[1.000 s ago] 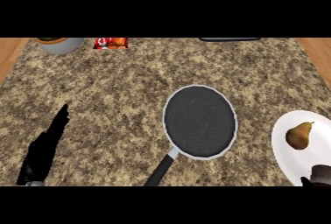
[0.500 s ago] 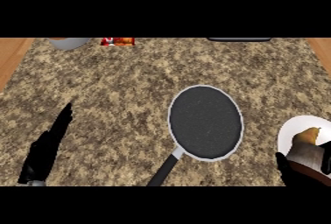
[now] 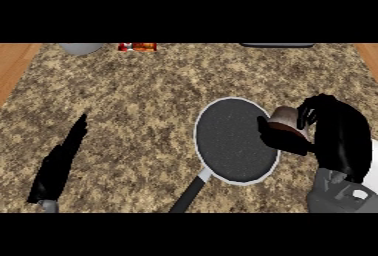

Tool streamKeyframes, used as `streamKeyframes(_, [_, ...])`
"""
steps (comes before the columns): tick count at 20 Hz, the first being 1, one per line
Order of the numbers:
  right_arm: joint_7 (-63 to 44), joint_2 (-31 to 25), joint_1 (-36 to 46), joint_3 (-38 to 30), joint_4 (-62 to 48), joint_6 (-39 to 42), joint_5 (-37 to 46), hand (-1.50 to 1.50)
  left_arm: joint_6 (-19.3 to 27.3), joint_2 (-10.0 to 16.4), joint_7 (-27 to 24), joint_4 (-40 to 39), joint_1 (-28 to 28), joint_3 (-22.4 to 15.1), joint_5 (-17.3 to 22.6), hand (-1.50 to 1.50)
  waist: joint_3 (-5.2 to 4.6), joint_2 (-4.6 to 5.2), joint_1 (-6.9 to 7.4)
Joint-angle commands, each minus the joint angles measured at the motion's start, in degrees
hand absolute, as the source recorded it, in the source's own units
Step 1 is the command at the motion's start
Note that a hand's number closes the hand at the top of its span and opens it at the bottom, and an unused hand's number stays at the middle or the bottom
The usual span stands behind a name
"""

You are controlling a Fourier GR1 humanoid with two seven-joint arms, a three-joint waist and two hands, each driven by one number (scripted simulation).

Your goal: Pick the cupcake from the plate and place it in the pan

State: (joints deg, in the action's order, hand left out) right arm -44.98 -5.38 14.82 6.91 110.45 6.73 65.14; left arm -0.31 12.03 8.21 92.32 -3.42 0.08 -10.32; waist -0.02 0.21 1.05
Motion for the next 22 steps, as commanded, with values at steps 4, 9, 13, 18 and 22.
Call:
streamKeyframes(4, [2.02,5.23,10.9,0.22,-24.26,-11.66,-2.26,1.5,-0.4,-0.71,0.63,-0.42,0.83,0.31,0.07,0.0,0.03,0.07,0.06])
streamKeyframes(9, [5.51,5.33,17.77,-2.24,-43.97,-15.68,-3.73,1.5,-0.2,-1.87,-0.29,0.85,-0.76,-1.28,-0.83,0.0,0.04,0.22,0.69])
streamKeyframes(13, [10.3,5.35,22.24,-3.69,-53.99,-14.24,-11.9,1.5,-1.8,-0.09,0.41,0.51,1.34,0.61,0.51,0.0,0.08,0.39,1.21])
streamKeyframes(18, [9.53,5.37,21.77,-7.54,-59.78,-24.07,-29.72,-1.5,-0.98,-1.31,-1.1,-0.42,1.5,-1.3,-1.28,0.0,0.18,0.75,2.38])
streamKeyframes(22, [21.95,5.38,23.3,-8.24,-63.04,-33.92,-36.94,-1.5,-3.62,1.18,-0.84,-0.34,0.97,1.62,1.56,0.0,0.17,0.59,2.09])
